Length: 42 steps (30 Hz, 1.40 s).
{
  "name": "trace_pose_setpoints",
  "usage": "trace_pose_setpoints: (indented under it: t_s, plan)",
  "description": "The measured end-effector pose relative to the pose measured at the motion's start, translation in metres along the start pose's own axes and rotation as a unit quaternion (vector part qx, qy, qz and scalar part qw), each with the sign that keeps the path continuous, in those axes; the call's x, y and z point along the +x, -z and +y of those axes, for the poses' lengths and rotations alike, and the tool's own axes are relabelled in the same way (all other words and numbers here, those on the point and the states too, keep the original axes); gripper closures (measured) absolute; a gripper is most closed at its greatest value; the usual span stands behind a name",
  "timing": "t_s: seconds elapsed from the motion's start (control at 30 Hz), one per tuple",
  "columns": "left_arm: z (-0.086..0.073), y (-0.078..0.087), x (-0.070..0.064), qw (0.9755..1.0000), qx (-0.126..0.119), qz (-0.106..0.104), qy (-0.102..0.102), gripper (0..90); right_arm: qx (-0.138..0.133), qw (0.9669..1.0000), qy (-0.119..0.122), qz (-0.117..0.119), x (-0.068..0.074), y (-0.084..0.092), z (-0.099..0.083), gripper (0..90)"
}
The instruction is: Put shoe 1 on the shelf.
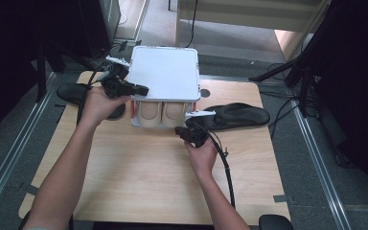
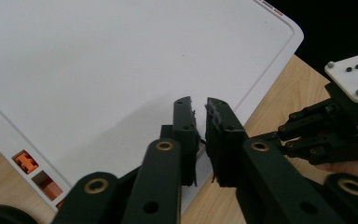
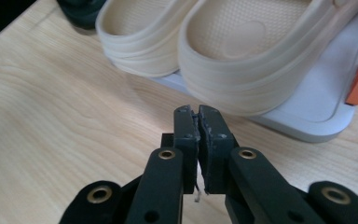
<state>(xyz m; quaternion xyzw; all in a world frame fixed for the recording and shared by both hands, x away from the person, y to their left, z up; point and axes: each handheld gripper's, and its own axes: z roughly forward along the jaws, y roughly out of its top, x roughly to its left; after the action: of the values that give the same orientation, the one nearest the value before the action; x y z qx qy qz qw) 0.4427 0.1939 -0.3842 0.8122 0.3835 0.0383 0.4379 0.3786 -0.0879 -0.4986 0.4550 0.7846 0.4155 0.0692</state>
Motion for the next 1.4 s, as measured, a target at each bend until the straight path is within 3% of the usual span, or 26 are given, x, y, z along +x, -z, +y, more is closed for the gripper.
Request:
trace_pose_setpoints:
  t_s: [0.13, 0.27, 0.4, 0.67, 0.8, 1.2, 1.4]
  plan:
    - [0.002, 0.003, -0.004, 0.9999, 0.011, -0.003, -0.002, 71.9, -0.005, 0.9998, -0.002, 0.019, 0.002, 0.007, -0.001, 80.9]
    - [0.004, 0.008, -0.009, 0.9999, 0.001, -0.010, -0.004, 62.0, -0.009, 0.9992, 0.004, 0.037, 0.003, 0.020, 0.001, 73.4]
    - [0.003, 0.015, -0.013, 0.9999, -0.003, -0.013, -0.008, 54.5, -0.018, 0.9978, 0.032, 0.056, 0.001, 0.036, 0.001, 61.8]
    - [-0.006, 0.037, -0.016, 0.9998, -0.015, -0.006, -0.005, 45.7, -0.010, 0.9967, 0.049, 0.064, -0.005, 0.059, -0.003, 46.5]
    - [-0.014, 0.051, -0.017, 0.9998, -0.019, 0.001, 0.000, 43.9, -0.019, 0.9957, 0.049, 0.076, -0.011, 0.065, -0.009, 45.9]
    - [-0.039, 0.089, -0.010, 0.9985, -0.040, 0.034, 0.019, 41.9, -0.025, 0.9950, 0.066, 0.071, -0.014, 0.081, -0.015, 45.6]
    - [-0.058, 0.099, -0.002, 0.9965, -0.045, 0.067, 0.023, 40.2, -0.031, 0.9958, 0.055, 0.067, -0.024, 0.081, -0.014, 45.8]
